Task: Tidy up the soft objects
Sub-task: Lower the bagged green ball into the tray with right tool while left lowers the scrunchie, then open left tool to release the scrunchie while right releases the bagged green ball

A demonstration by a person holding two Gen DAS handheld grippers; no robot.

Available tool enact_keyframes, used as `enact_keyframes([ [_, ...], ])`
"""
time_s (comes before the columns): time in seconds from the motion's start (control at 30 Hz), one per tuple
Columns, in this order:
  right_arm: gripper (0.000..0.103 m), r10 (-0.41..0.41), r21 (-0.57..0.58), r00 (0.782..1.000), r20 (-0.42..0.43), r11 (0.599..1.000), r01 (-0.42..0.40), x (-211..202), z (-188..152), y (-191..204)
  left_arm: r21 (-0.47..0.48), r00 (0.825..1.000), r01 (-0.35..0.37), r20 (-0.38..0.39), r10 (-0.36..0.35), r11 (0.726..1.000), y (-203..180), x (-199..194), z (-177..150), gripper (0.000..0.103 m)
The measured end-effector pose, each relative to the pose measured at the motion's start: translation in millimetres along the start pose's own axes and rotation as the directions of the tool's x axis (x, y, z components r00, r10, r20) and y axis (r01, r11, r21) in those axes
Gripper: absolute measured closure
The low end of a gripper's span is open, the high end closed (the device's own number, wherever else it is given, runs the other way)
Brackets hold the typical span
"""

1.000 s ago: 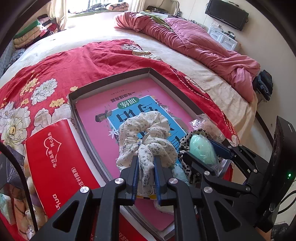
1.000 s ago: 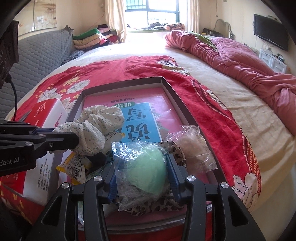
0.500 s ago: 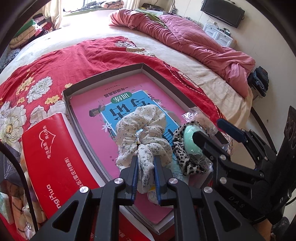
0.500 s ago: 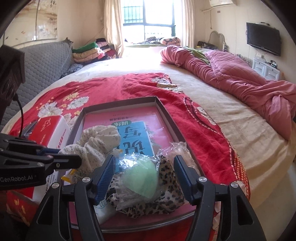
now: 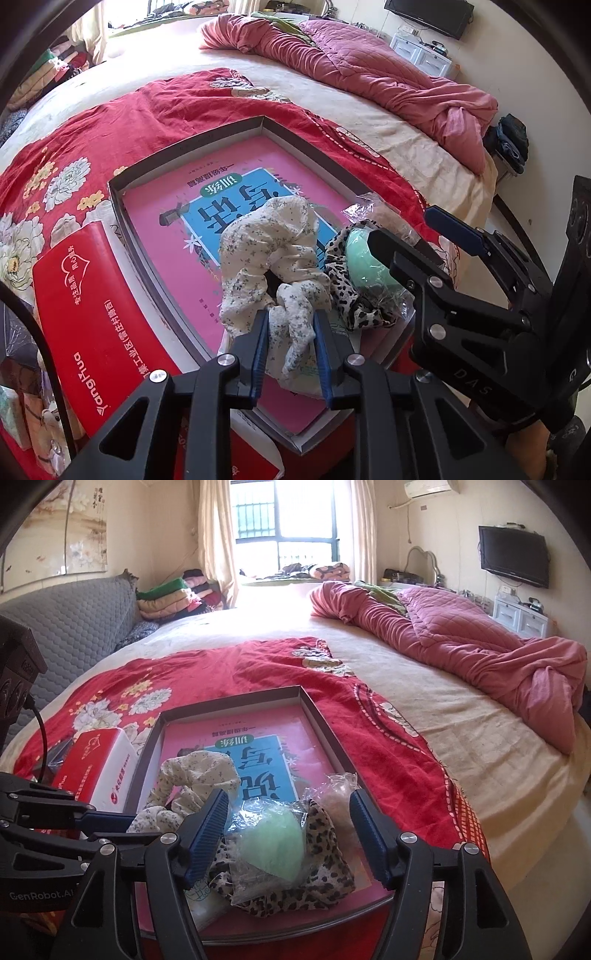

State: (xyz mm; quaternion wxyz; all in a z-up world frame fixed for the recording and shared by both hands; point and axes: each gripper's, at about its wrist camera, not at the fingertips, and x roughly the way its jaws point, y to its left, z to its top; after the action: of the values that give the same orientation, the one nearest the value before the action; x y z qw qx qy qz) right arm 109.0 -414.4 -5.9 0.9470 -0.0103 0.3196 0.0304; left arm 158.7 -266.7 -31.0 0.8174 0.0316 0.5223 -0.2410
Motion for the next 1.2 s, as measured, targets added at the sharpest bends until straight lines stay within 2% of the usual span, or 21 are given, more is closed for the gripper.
enact_keyframes([
  [0.17, 0.032, 0.000, 0.013, 1.000, 0.002, 1.000, 0.000, -0.3, 0.0, -2.4, 0.009, 1.000, -0.027, 0.002, 0.027, 1.000, -0.5, -1.8, -1.1, 0.073],
  [0.6, 0.032, -0.032, 0.025, 0.999, 0.016, 0.999, 0.032, -5.6, 1.8, -5.4, 0.031, 0.998, -0.055, 0.018, 0.054, 0.998, -2.9, -8.6, -1.9, 0.067],
  [0.73, 0.032, -0.042, 0.055, 0.999, 0.018, 0.998, 0.041, -6.6, 2.2, -9.8, 0.030, 0.998, -0.057, 0.019, 0.056, 0.998, -2.1, -11.3, -3.2, 0.058],
  [1.2, 0.031, -0.068, 0.082, 0.998, 0.004, 0.994, 0.067, -8.8, 0.8, -12.9, 0.038, 0.997, -0.073, 0.025, 0.072, 0.997, -3.0, -23.7, -9.5, 0.051],
])
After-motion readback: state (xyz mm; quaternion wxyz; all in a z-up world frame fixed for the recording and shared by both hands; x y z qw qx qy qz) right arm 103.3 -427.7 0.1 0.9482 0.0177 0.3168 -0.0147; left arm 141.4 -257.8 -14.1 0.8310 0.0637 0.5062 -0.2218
